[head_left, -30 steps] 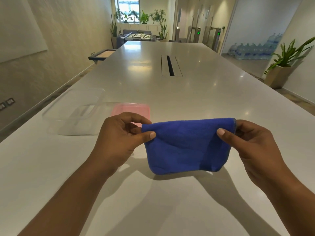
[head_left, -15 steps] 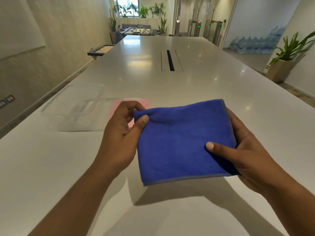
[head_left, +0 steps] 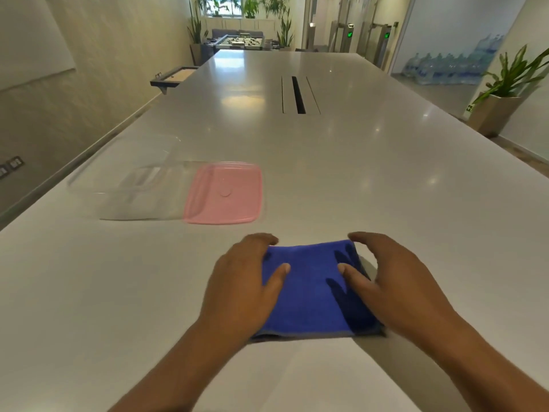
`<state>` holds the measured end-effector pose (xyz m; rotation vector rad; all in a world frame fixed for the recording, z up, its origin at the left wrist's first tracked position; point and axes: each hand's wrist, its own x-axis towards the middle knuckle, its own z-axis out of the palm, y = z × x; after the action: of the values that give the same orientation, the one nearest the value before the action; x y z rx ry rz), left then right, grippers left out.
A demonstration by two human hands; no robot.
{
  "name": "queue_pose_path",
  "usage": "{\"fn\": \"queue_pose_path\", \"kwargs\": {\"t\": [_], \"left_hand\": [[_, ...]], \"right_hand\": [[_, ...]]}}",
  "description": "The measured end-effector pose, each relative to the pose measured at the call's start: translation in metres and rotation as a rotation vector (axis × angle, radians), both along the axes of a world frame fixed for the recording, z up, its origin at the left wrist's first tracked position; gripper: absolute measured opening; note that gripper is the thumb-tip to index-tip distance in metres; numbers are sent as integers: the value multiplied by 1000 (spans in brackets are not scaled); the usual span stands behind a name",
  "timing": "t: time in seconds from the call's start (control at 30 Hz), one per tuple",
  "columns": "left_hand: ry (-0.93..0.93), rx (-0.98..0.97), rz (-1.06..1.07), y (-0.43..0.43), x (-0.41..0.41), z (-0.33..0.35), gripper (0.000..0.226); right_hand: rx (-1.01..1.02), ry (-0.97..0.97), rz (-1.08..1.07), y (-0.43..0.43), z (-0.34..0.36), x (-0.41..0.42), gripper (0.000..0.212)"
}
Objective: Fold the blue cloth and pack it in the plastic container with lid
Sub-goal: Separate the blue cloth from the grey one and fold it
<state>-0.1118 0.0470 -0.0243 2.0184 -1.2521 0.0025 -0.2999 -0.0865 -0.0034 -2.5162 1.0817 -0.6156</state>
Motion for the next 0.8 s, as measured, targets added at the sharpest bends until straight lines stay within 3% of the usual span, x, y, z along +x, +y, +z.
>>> {"fn": "queue_pose_path", "kwargs": {"t": [0.1, 0.23, 0.33, 0.8], "left_hand": [[-104, 180, -82, -8, -17, -12, 54], [-212, 360, -89, -10, -23, -27, 64], [-216, 376, -72, -7, -21, -30, 69], [-131, 369, 36, -1, -19, -40, 95]], "right_hand": [[-34, -20, 160, 13, -3, 24, 55], [49, 144, 283, 21, -18, 46, 65], [-30, 281, 286, 22, -32, 50, 70], [37, 328, 120, -8, -43, 30, 97]]}}
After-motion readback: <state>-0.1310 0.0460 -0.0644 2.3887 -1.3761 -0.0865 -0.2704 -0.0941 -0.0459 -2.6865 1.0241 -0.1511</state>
